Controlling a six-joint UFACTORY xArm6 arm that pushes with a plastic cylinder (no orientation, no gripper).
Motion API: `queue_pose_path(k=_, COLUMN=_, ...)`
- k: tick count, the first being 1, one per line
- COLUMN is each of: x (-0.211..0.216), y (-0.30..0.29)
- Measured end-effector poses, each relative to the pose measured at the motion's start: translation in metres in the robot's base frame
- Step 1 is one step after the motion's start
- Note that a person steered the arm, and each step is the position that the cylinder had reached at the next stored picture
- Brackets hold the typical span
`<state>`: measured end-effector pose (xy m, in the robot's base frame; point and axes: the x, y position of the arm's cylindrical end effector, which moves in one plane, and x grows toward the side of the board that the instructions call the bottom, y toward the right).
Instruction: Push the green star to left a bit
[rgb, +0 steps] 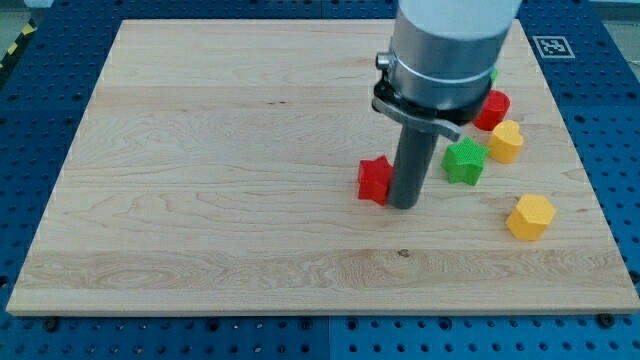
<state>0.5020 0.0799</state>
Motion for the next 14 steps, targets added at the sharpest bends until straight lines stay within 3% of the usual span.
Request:
queue_pose_path(k=3, x=-0.033, y=-0.125)
queue_pose_path(k=5, x=0.008, y=-0.067)
queue_pose_path(k=7, x=-0.014, y=0.105)
queue_pose_path(k=8, x=-0.014, y=0.144)
queue_pose_path(k=10, x=-0.015, y=0.164)
queue_pose_path(k=12, x=-0.047, y=0.165)
queue_pose_path(k=14, x=-0.048, y=0.129)
